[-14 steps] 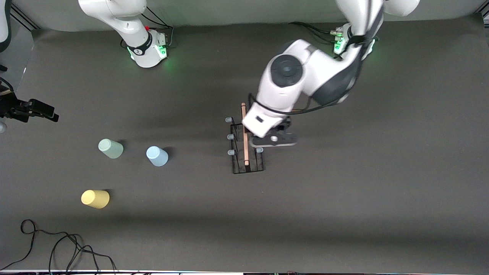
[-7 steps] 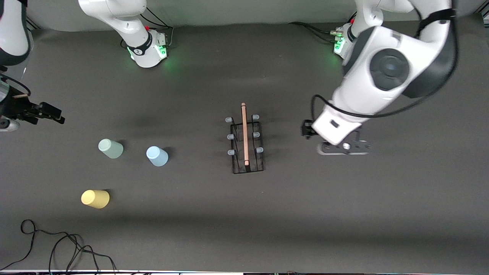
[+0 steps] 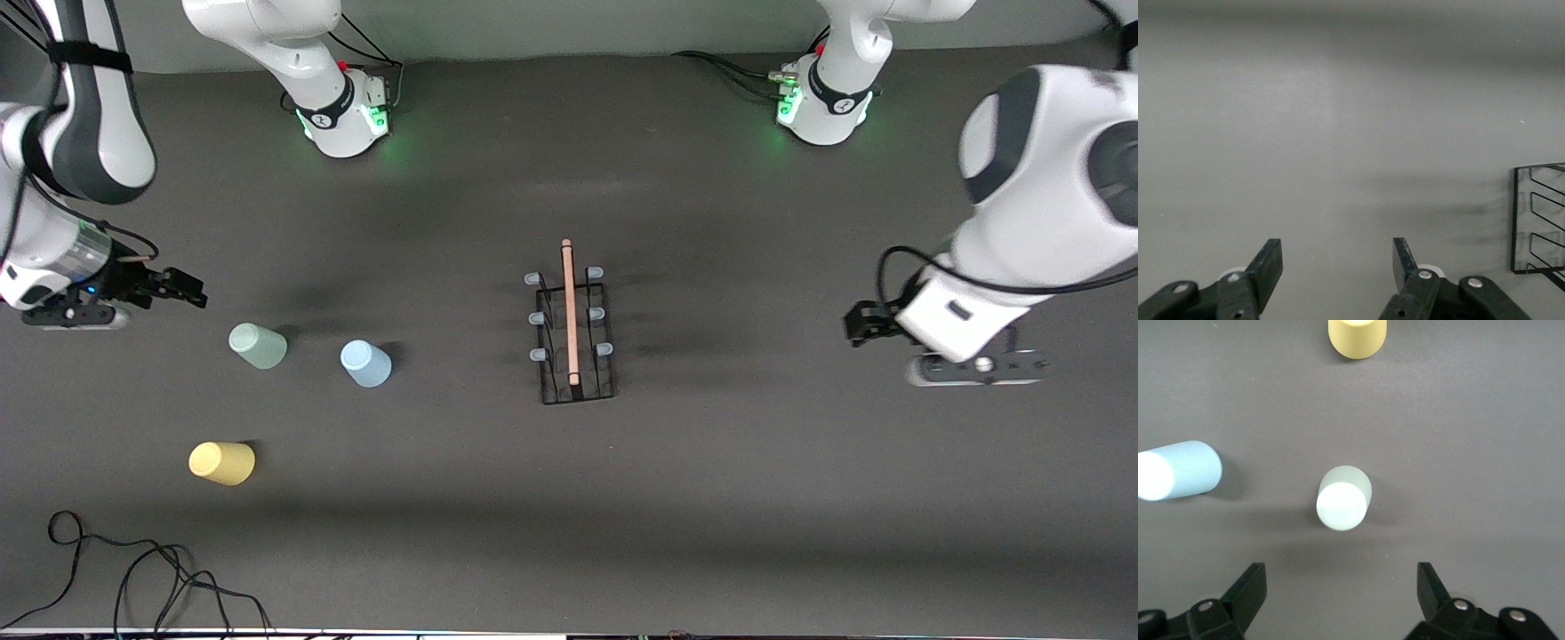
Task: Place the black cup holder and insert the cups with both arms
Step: 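Raise the left gripper away while the right gripper reaches the green cup, then grasp the pale green cup with the right gripper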
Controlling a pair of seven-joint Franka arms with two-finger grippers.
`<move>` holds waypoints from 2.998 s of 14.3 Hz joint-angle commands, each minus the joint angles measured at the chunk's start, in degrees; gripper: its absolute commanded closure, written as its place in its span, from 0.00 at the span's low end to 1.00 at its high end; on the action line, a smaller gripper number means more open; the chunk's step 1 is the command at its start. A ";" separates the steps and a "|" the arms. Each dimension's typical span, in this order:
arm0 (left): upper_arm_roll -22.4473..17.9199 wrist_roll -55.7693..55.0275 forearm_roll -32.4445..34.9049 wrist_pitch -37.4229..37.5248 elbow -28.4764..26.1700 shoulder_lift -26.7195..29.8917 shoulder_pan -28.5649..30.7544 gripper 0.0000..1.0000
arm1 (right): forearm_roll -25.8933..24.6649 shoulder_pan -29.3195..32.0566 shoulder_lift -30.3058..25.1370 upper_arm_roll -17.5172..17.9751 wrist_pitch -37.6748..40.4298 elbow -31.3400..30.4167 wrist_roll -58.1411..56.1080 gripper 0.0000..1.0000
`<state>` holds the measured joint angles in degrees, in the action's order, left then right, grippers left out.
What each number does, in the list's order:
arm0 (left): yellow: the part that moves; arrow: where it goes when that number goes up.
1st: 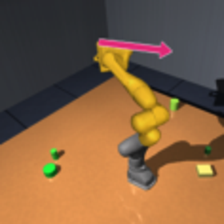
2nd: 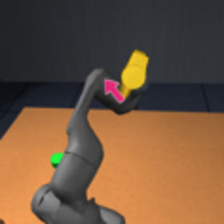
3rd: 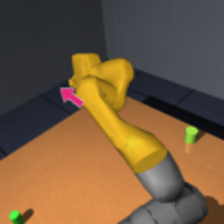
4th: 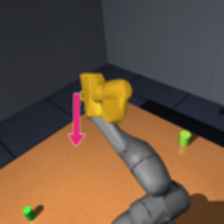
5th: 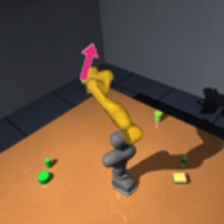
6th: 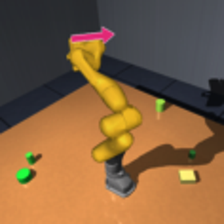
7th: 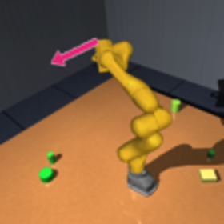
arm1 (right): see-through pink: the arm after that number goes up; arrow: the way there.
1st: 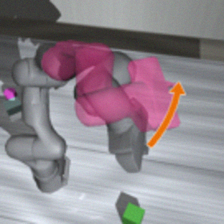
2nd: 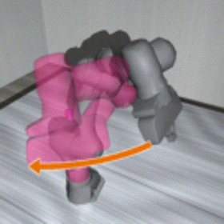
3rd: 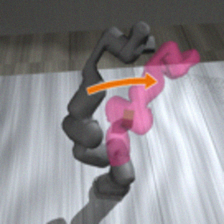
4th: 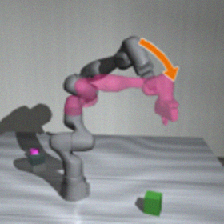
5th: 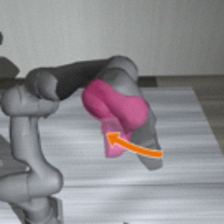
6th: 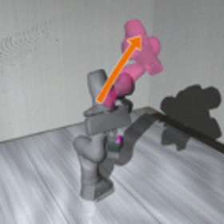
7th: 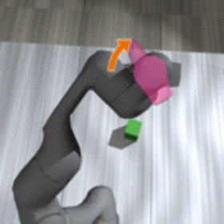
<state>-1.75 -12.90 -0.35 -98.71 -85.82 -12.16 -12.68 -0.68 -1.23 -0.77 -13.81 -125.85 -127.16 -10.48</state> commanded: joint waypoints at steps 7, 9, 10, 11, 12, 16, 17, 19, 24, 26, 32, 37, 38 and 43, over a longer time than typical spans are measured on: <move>-0.88 10.34 1.06 4.48 -3.13 5.48 6.61 0.00 | -0.11 -1.76 11.83 0.01 -8.71 1.39 0.11 0.00; -0.79 10.61 1.06 6.06 -3.13 7.40 8.89 0.00 | -0.11 -2.20 13.59 0.09 -9.76 1.39 0.11 0.00; -0.45 10.61 1.06 7.29 -3.13 7.50 9.95 0.00 | -0.03 -2.64 14.47 0.09 -10.20 1.57 0.11 0.00; -0.36 10.70 1.06 7.73 -3.30 7.68 10.39 0.00 | 0.06 -2.64 15.26 0.09 -10.38 1.57 0.11 0.00; -0.44 10.87 1.06 8.00 -3.39 7.68 10.66 0.00 | 0.06 -2.64 15.97 0.09 -10.47 1.57 0.11 0.00; -0.71 12.79 1.06 8.70 -3.48 9.61 12.24 0.00 | 0.06 -2.64 17.81 0.18 -11.34 1.66 0.11 0.00; -0.88 15.77 1.40 9.05 -3.65 9.61 12.33 0.00 | 0.06 -2.64 18.43 0.10 -11.44 1.66 0.11 0.00; -1.49 17.73 2.64 8.97 -3.66 9.35 11.98 0.00 | 0.06 -2.64 19.40 0.09 -12.14 1.57 0.11 0.00; -1.24 17.82 2.55 9.14 -3.04 8.47 10.83 0.00 | 0.06 -2.64 20.63 0.09 -11.97 1.65 0.02 0.00; -1.15 17.82 2.29 9.14 -3.13 8.21 10.84 0.00 | 0.06 -2.64 20.81 0.09 -11.88 1.57 0.02 0.24; -0.18 17.82 2.02 9.41 -2.16 6.80 10.13 0.00 | 0.06 -2.64 20.81 0.09 -11.70 1.74 0.02 0.83; 0.35 17.64 1.85 9.06 -1.99 6.80 10.04 0.00 | 0.06 -3.43 17.74 0.09 -4.44 7.25 0.29 0.83; 0.35 17.64 1.85 9.06 -1.90 6.80 10.22 0.00 | 0.06 -3.87 16.60 0.09 0.73 10.85 0.55 0.83; 0.35 17.82 1.85 8.79 -1.90 6.80 10.92 0.00 | -0.03 -9.30 15.27 0.09 19.99 27.20 4.84 0.83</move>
<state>-1.34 4.26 1.23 -90.27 -88.63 -5.27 -1.88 -0.63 -7.18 14.01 -13.50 -112.12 -105.86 -9.31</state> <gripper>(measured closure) 0.000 0.339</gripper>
